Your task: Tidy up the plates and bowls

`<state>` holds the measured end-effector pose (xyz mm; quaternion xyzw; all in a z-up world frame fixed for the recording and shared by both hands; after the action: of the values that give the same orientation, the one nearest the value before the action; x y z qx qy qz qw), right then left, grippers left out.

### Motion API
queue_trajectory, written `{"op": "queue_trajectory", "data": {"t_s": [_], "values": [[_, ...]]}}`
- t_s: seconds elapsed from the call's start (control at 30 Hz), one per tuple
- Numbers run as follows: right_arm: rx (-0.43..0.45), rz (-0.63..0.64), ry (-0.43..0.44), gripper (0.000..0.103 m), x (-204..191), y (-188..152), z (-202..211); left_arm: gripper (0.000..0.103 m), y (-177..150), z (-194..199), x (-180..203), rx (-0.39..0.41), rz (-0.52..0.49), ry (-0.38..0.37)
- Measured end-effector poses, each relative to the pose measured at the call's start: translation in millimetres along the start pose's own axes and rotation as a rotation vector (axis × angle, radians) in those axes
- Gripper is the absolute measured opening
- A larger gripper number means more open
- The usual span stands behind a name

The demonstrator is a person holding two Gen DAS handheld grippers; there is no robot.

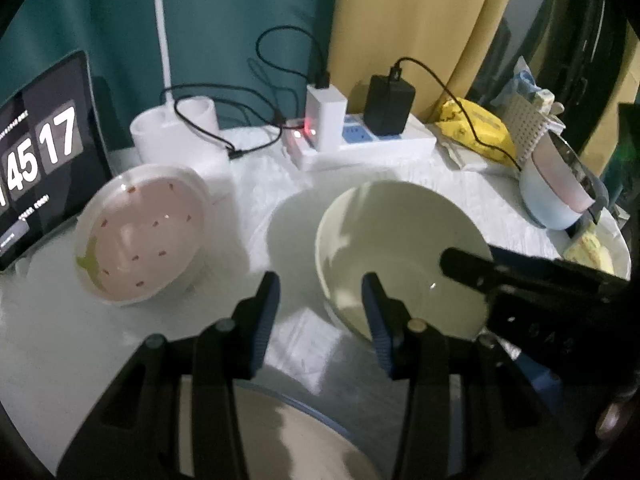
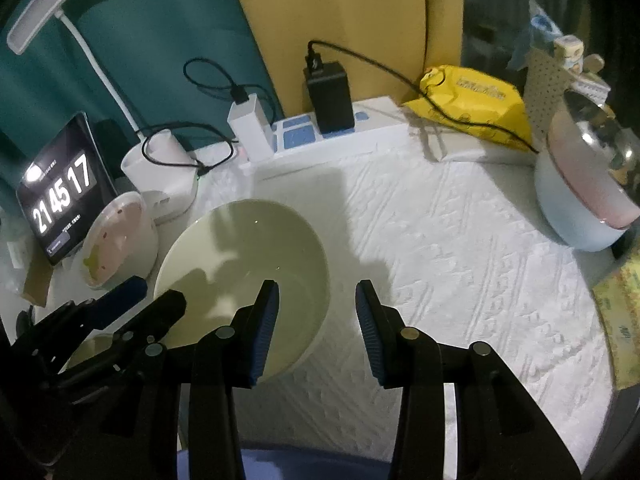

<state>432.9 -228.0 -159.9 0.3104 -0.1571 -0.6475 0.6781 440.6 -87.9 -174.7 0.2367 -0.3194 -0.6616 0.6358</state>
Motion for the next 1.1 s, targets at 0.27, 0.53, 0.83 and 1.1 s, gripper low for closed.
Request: {"op": "queue_trajectory", "data": {"t_s": [0.27, 0.53, 0.83, 1.1], "values": [[-0.045, -0.017, 0.003, 0.042, -0.8, -2.6, -9.9, 0.044, -3.3, -5.4, 2.2, -0.018, 0.014, -0.02], [-0.055, -0.033, 0.004, 0.042, 2.1, -4.4, -14.0, 0.044, -4.6, -8.4, 3.6, -0.015, -0.001, -0.019], [-0.028, 0.005, 0.021, 0.03, -3.6, -4.6, -12.0, 0.033, -5.4, -6.9, 10.4, 0.001, -0.02, -0.049], [-0.011, 0.04, -0.007, 0.03, -6.7, -4.3, -12.1, 0.032, -4.8, -5.6, 12.3, 0.01, -0.019, -0.05]]}}
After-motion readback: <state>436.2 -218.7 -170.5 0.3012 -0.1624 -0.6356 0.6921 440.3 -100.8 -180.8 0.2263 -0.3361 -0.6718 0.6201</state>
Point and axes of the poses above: each gripper's, at about its wrist camera, not at the fingertips, and z roughly against the way its jaws point, x to its right, y to its top, the point moved 4 cm from there along -z, roughly the way its jaws point, and after that the axes turned 9 degrees about x, right-handed, at the moved point
